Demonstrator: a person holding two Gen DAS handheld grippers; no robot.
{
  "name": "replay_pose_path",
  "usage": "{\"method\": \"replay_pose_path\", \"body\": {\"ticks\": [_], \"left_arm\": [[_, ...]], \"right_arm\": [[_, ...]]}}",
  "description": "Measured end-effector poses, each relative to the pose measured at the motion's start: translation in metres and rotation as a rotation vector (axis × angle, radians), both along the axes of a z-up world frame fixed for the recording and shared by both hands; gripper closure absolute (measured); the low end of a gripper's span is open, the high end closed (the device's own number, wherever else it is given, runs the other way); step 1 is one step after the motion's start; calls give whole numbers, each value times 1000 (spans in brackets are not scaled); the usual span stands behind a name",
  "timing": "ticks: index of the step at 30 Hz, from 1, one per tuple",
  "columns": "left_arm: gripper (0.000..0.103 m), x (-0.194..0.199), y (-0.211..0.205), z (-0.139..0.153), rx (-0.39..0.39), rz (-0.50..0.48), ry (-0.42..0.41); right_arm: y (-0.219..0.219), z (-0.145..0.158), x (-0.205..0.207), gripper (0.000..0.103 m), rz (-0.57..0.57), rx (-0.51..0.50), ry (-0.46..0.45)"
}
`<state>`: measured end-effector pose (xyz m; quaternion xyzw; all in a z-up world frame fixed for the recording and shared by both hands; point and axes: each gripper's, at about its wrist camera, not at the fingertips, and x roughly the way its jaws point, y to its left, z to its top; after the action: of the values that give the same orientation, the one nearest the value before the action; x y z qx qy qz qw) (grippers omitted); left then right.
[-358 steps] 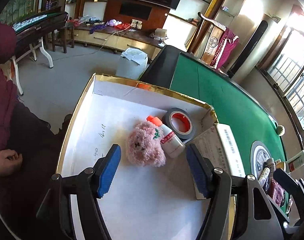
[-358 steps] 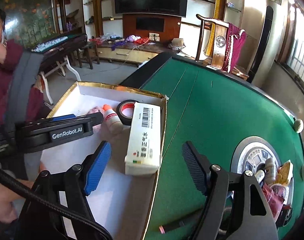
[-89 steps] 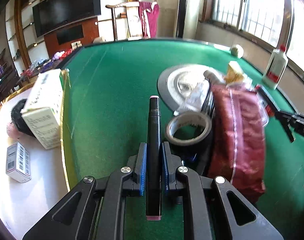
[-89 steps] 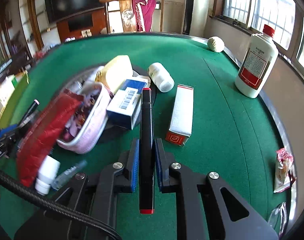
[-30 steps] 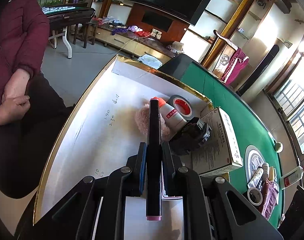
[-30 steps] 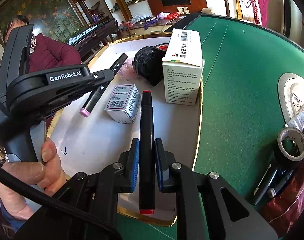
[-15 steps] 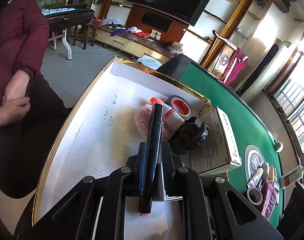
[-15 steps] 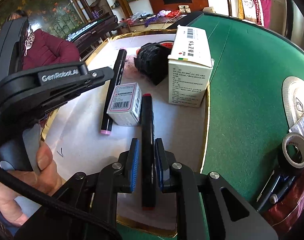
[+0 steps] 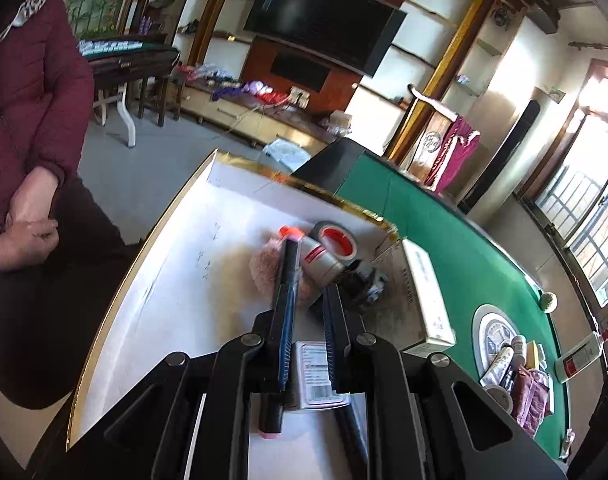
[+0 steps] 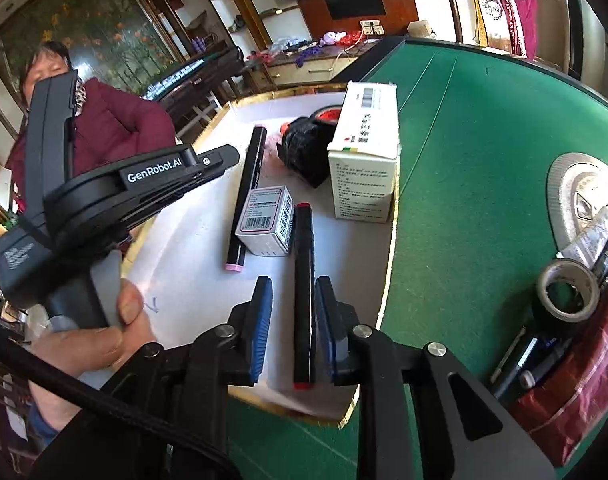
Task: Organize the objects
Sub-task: 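Lower both markers into the tray and open both grippers, then grasp the red snack bag with the left gripper while the right gripper grasps the white medicine box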
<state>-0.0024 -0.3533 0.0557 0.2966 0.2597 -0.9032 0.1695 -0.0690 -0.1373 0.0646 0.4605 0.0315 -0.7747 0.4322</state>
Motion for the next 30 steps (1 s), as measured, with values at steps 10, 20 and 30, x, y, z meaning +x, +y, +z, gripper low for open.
{"method": "replay_pose_path", "body": {"ticks": [10, 20, 30], "left_arm": [[81, -19, 83, 15, -45, -403, 58], [57, -49, 229, 12, -7, -838, -107], [46, -68, 296, -4, -251, -869, -286]], "right_arm": [[104, 26, -11, 76, -126, -67, 67], [266, 53, -54, 53, -495, -190, 137], [316, 60, -57, 53, -546, -239, 123]]}}
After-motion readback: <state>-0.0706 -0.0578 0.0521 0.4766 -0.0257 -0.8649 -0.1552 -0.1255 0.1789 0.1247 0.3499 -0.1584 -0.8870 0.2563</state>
